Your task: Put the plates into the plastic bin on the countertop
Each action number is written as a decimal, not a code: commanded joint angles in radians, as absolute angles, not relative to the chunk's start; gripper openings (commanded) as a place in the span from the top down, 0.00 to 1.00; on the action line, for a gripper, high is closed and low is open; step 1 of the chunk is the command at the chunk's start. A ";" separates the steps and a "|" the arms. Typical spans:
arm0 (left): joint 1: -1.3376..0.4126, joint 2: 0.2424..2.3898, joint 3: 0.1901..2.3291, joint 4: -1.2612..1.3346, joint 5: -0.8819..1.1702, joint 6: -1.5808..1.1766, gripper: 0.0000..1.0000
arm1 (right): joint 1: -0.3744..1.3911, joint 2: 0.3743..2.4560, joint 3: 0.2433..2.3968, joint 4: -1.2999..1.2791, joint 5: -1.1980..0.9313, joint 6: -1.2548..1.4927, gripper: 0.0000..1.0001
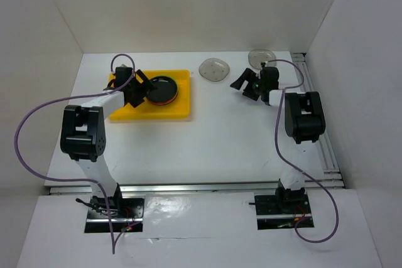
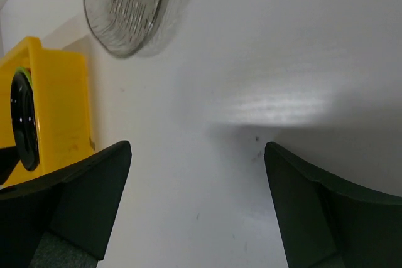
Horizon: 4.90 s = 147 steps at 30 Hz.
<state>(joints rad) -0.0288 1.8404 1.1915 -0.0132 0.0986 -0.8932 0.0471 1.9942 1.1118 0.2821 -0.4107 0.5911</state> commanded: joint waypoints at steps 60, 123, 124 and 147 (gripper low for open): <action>-0.538 1.681 1.088 0.276 0.216 -0.805 0.05 | 0.147 1.374 0.845 0.054 -0.537 0.499 1.00; -0.136 1.436 1.051 -0.368 0.046 -0.899 0.00 | -0.126 1.802 0.944 0.319 -0.143 0.779 0.00; -0.162 1.346 1.026 -0.368 0.035 -0.888 0.00 | -0.126 1.900 0.997 0.310 -0.143 0.779 0.00; -0.328 1.043 0.809 -0.405 -0.020 -0.861 0.00 | -0.126 2.548 1.847 -0.132 0.055 0.822 0.55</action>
<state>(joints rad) -0.3534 1.0641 0.8246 -0.4274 -0.0574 -0.8932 -0.1287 2.4615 1.8435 0.0742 -0.0277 0.8265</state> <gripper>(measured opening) 0.997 0.455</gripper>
